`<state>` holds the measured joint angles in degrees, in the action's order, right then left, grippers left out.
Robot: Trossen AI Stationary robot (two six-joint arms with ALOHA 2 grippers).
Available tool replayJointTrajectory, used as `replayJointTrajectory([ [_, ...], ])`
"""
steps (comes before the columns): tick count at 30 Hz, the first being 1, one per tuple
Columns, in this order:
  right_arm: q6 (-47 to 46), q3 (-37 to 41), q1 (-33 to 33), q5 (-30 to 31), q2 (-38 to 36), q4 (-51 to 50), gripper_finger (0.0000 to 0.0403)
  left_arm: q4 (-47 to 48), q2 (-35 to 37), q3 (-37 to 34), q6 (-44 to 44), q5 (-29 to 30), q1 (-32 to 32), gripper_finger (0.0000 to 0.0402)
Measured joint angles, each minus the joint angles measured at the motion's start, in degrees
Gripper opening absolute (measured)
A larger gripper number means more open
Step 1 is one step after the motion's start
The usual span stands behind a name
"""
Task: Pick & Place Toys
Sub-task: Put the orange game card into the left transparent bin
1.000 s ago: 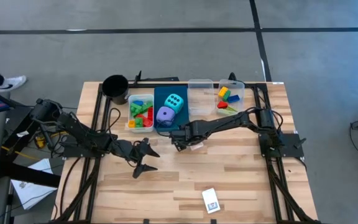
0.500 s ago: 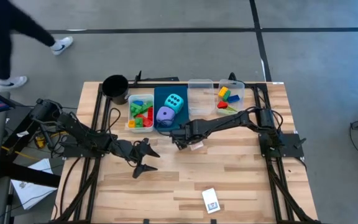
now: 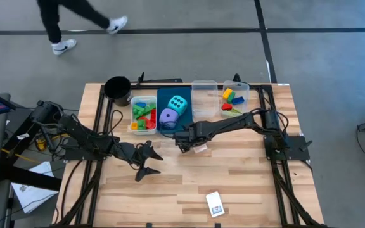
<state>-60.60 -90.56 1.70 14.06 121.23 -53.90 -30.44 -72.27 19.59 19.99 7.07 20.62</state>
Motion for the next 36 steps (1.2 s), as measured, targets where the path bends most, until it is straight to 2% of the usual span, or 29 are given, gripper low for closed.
replayJointTrajectory([
  [3,-1.6,0.0,-0.2,2.4,0.0,-1.9,0.04,0.0,0.0,0.0,0.0,0.0,0.0,0.0301],
  [9,-1.1,0.0,-0.5,1.4,0.2,-2.0,0.04,0.0,0.0,0.0,0.4,-0.2,0.0,0.0301],
  [11,-1.2,-0.1,-0.7,-0.2,1.6,-0.6,0.04,0.0,0.0,0.0,0.4,-0.2,0.0,0.0301],
  [19,-1.6,-0.6,-0.8,-0.3,5.1,0.4,0.04,0.0,0.5,0.0,0.5,-1.4,0.0,0.0301],
  [22,-2.7,-0.6,-0.5,-0.7,5.2,0.7,0.0388,0.2,1.2,0.0,0.4,-1.7,0.0,0.0301],
  [25,-4.4,-0.6,-0.7,-2.6,4.8,0.6,0.0341,-0.1,2.2,0.1,0.4,-2.3,0.0,0.0301],
  [27,-4.6,-0.7,-0.9,-4.0,4.8,0.9,0.0287,0.8,3.1,0.0,0.5,-2.5,0.0,0.0301],
  [29,-4.0,-1.7,-1.1,-4.7,5.1,0.6,0.0216,1.0,4.0,0.0,0.5,-2.8,0.0,0.0301],
  [32,-0.6,-3.6,-0.7,-4.3,5.3,-1.4,0.0082,2.0,5.4,0.0,0.5,-3.0,0.0,0.0301],
  [33,1.0,-4.6,-0.5,-3.4,5.5,-2.3,0.0054,2.2,5.9,0.0,1.0,-2.9,0.0,0.0301],
  [36,1.3,-10.6,0.6,1.7,5.8,-10.2,0.0064,2.3,6.7,0.0,1.5,-2.9,0.0,0.0301],
])
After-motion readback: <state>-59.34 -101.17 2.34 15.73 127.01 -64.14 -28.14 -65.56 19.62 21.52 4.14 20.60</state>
